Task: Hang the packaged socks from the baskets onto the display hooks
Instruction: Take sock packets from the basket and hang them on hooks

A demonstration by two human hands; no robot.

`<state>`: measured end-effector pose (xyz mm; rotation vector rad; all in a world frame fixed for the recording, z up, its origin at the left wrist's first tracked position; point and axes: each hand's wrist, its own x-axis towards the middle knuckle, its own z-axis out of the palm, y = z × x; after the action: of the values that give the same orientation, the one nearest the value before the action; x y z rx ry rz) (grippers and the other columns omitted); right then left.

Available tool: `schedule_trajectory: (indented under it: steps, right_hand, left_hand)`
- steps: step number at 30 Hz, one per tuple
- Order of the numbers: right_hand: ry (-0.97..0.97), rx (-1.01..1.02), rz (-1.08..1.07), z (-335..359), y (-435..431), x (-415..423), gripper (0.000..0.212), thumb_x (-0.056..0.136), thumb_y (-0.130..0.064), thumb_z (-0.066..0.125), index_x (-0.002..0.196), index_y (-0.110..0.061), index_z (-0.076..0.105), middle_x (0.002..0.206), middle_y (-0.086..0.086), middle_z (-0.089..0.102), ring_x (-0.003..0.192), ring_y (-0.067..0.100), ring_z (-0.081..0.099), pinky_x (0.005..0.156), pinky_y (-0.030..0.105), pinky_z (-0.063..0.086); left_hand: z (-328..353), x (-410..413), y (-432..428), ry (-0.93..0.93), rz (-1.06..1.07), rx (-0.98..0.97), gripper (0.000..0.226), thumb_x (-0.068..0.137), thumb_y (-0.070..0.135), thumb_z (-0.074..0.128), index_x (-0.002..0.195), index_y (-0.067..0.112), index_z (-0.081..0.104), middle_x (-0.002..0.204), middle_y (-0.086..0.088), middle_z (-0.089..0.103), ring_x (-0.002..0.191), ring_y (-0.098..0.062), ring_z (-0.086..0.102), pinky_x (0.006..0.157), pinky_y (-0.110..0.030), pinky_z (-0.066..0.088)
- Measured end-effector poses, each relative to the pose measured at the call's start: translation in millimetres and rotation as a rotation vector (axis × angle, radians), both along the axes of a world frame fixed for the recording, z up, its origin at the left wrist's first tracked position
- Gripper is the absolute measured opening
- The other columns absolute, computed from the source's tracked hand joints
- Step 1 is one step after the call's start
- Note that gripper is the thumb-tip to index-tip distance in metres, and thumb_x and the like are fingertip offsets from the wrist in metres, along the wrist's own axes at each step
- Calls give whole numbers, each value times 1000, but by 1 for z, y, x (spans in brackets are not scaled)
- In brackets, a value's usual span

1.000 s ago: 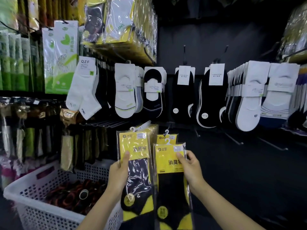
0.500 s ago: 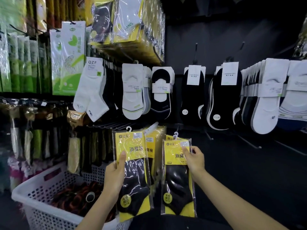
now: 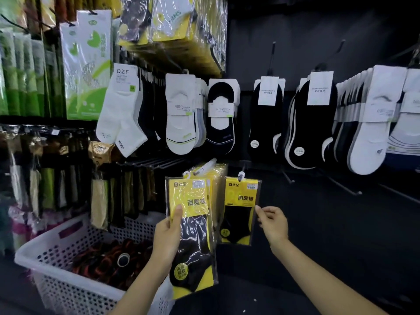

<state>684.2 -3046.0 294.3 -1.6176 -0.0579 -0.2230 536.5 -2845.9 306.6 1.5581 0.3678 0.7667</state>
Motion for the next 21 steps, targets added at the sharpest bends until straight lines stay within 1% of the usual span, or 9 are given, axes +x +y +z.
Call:
schedule_trajectory:
  steps: [4, 6, 9, 11, 12, 14, 15, 16, 21]
  right_hand:
    - [-26, 39, 316, 19, 10, -37, 21, 93, -32, 57, 104, -15, 61, 98, 2, 69, 88, 13, 66, 71, 22, 54]
    - [-33, 28, 431, 25, 12, -52, 21, 93, -33, 56, 105, -17, 63, 101, 1, 71, 93, 13, 67, 78, 24, 55]
    - [-81, 52, 494, 26, 7, -66, 15, 92, -27, 60, 104, -20, 66, 99, -3, 74, 86, 4, 70, 73, 17, 54]
    - [-109, 124, 466, 25, 0, -69, 11, 92, -18, 61, 101, -18, 66, 93, -4, 76, 80, 4, 71, 65, 12, 52]
    - [-118, 150, 434, 25, -4, -69, 11, 92, -15, 60, 101, -16, 66, 91, -4, 76, 81, 5, 71, 65, 12, 52]
    - [-131, 174, 352, 24, -13, -67, 10, 92, -14, 60, 101, -15, 66, 89, -4, 75, 82, 5, 71, 66, 13, 52]
    - [-132, 176, 315, 24, -17, -65, 9, 92, -15, 60, 100, -15, 66, 88, -5, 75, 81, 5, 71, 64, 13, 52]
    - [-128, 181, 289, 26, -20, -63, 8, 92, -15, 60, 99, -16, 65, 87, -5, 75, 80, 5, 71, 64, 13, 53]
    - [-121, 100, 244, 36, -19, -49, 6, 93, -17, 60, 95, -19, 65, 93, -1, 73, 89, 12, 70, 82, 28, 55]
  left_hand:
    - [-2, 8, -24, 16, -91, 3, 54, 89, 51, 48, 53, 21, 22, 43, 11, 22, 40, -5, 23, 54, -24, 28]
    - [-4, 13, -38, 28, -166, 32, 55, 89, 53, 49, 50, 23, 24, 41, 11, 23, 39, -3, 25, 58, -23, 32]
    - [-5, 17, -58, 9, -302, 68, 55, 80, 59, 47, 37, 26, 42, 40, 12, 34, 40, -2, 33, 47, -10, 31]
    - [-7, 19, -66, -13, -351, 63, 41, 82, 58, 47, 52, 33, 60, 53, 11, 51, 52, -4, 47, 51, -9, 34]
    - [-9, 20, -69, -23, -373, 58, 31, 85, 54, 47, 71, 35, 66, 68, 12, 63, 65, -3, 57, 61, -8, 41]
    - [-12, 23, -71, -4, -413, 54, 26, 92, 46, 46, 106, 32, 63, 101, 11, 71, 96, -3, 64, 88, -21, 50]
    - [-11, 23, -72, 15, -433, 38, 29, 95, 43, 46, 115, 29, 60, 109, 7, 70, 102, -8, 64, 93, -30, 51]
    - [-10, 22, -74, 26, -454, 18, 30, 95, 41, 46, 120, 28, 57, 112, 5, 69, 103, -10, 65, 93, -33, 52]
    - [-5, 24, -75, 4, -438, -24, 28, 96, 34, 49, 123, 29, 53, 100, 4, 71, 90, -10, 69, 69, -19, 55]
